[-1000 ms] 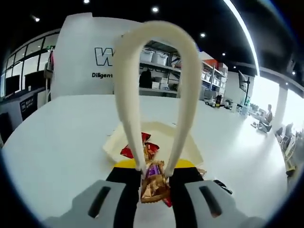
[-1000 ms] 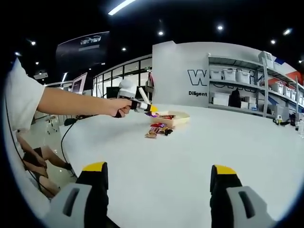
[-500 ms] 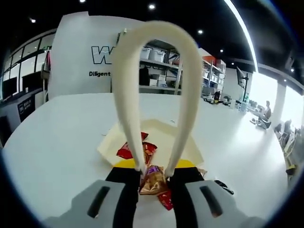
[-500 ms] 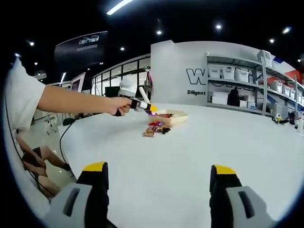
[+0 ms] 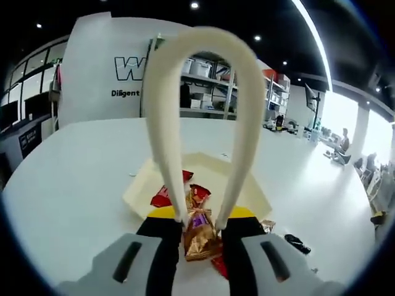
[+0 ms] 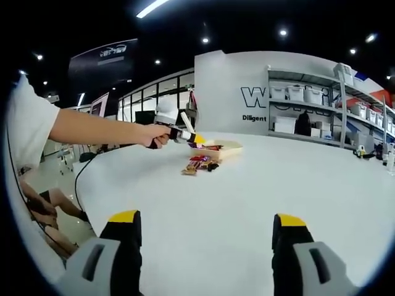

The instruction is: Place the target food into the container with the food tongs after gripping and lifting it, then release it inside without dropping or visibly crushing the food.

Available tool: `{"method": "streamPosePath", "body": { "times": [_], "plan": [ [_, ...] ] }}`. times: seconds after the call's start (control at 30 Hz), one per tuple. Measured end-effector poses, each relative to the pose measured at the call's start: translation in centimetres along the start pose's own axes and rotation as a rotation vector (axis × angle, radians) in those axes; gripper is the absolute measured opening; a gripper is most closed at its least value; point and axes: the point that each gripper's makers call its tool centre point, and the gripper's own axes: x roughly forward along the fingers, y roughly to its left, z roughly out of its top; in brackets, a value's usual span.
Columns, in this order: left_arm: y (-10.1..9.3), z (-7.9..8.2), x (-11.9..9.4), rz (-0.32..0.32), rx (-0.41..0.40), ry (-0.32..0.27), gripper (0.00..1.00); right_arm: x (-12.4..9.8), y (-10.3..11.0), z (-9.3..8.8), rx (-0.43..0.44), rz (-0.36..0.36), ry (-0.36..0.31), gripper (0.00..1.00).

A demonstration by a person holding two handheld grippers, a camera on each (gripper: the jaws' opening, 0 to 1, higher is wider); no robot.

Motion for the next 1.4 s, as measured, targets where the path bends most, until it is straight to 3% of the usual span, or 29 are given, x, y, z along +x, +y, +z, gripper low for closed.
{"method": "streamPosePath", "body": {
  "times": [0.57,0.73,1.07,1.4],
  "plan": [
    [-1.0,0.0,2.0,-0.026,0.041,0.014,0.24,0.3,-0.7,-0.4,0.000,-0.011,0.018,0.85],
    [-1.4,0.1,2.6,-0.035,0.149,0.027,0.25,0.2,-1.0,-0.6,0.003,-0.017,0.020,0.85],
    [-2.2,-0.1,3.5,-0.058,0.212,0.029,0.25,0.2,-1.3,-0.6,0.003,-0.027,0.024,0.85],
    [-1.5,1.2,2.8,-0.037,0.207,-0.007,0.25,0.3,-1.3,-0.5,-0.003,-0.029,0.028,0.85]
  ]
}}
